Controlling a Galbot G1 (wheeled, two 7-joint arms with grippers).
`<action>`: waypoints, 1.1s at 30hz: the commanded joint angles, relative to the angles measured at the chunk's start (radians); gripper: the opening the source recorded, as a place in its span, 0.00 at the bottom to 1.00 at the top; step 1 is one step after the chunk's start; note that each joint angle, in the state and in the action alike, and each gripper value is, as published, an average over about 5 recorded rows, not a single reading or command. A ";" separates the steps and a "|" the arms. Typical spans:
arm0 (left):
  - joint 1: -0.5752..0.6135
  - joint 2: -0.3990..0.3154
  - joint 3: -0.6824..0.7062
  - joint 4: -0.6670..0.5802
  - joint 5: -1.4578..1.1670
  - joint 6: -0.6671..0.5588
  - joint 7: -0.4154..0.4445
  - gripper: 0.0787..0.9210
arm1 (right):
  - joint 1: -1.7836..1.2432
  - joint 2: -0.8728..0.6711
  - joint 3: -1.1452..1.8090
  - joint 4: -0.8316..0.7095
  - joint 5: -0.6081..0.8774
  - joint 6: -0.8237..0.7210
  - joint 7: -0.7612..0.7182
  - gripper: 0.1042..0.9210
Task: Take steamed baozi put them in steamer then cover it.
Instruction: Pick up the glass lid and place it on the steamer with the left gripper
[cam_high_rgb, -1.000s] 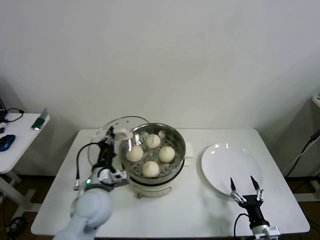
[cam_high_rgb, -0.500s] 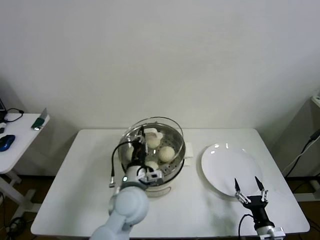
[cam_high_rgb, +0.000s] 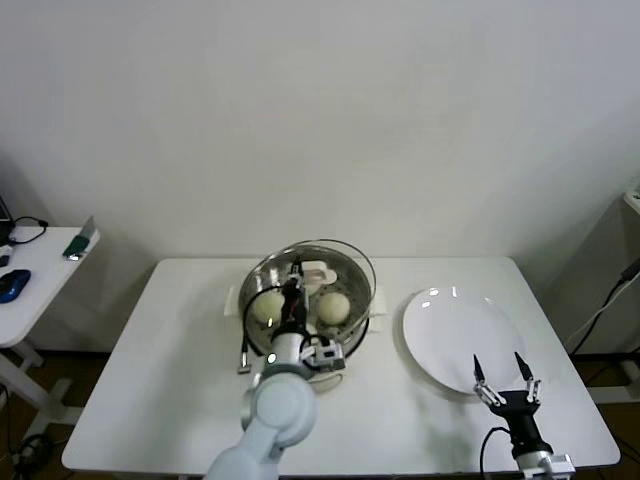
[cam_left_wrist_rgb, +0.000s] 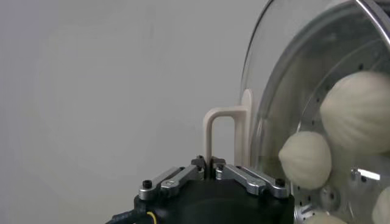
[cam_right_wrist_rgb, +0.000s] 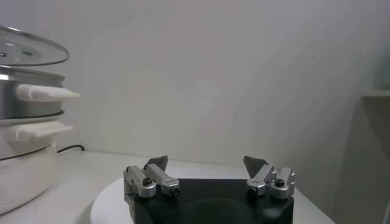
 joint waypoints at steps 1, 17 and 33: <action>0.005 -0.028 0.012 0.039 0.093 -0.011 0.012 0.07 | 0.001 -0.002 0.003 0.000 0.003 0.003 0.001 0.88; 0.016 -0.020 -0.019 0.052 0.164 -0.034 0.031 0.07 | -0.010 -0.006 0.003 -0.007 0.008 0.019 -0.001 0.88; 0.015 -0.021 -0.021 0.064 0.157 -0.033 0.023 0.07 | -0.015 -0.005 0.001 -0.013 0.005 0.026 -0.005 0.88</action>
